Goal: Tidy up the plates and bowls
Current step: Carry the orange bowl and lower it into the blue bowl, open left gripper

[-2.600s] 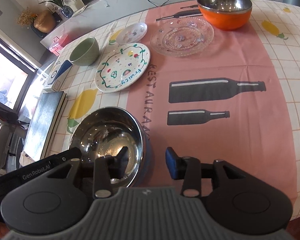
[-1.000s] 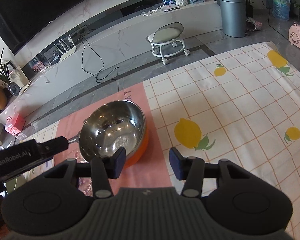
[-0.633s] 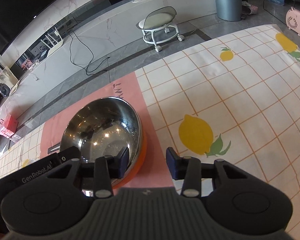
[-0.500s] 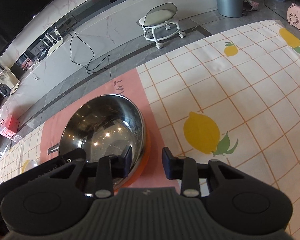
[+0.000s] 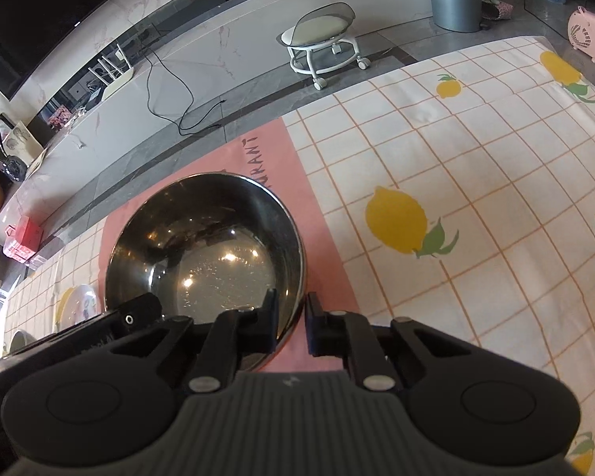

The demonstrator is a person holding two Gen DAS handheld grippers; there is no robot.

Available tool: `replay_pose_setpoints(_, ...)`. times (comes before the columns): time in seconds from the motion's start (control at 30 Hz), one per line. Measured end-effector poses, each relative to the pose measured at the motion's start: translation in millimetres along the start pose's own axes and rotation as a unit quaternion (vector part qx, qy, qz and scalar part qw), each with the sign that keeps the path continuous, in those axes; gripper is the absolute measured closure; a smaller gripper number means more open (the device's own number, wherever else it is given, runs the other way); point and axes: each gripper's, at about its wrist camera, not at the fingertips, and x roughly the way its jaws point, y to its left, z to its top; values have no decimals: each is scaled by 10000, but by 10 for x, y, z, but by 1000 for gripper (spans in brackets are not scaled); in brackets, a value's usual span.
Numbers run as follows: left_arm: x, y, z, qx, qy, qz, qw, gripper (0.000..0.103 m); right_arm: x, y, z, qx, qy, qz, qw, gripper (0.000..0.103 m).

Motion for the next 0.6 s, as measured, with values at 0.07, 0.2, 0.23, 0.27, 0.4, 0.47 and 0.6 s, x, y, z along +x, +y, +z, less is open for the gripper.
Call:
replay_pose_setpoints(0.07,-220,34,-86,-97,-105,-19,9999,90,-171,19,-111,-54,-39,73,10000,92)
replay_pose_setpoints(0.2,-658,148,-286,-329,-325,38,9989,90,-539,78,-383,-128,-119,301,9994,93)
replay_pose_setpoints(0.23,-763,183,-341,-385,-372,53,9986,90,-629,110,-458,-191,-141,344,9991,93)
replay_pose_setpoints(0.27,-862,226,-400,-451,-423,68,9981,90,-735,154,-546,-280,-174,389,9987,93)
replay_pose_setpoints(0.4,-1229,456,-647,-782,-552,126,9953,90,-1065,322,-835,-554,-247,607,9963,93)
replay_pose_setpoints(0.47,-1396,568,-782,-942,-608,180,9935,90,-1219,411,-989,-661,-246,757,9946,93)
replay_pose_setpoints(0.6,-1681,824,-1055,-1239,-626,263,9900,90,-1447,600,-1292,-980,-229,949,9904,93)
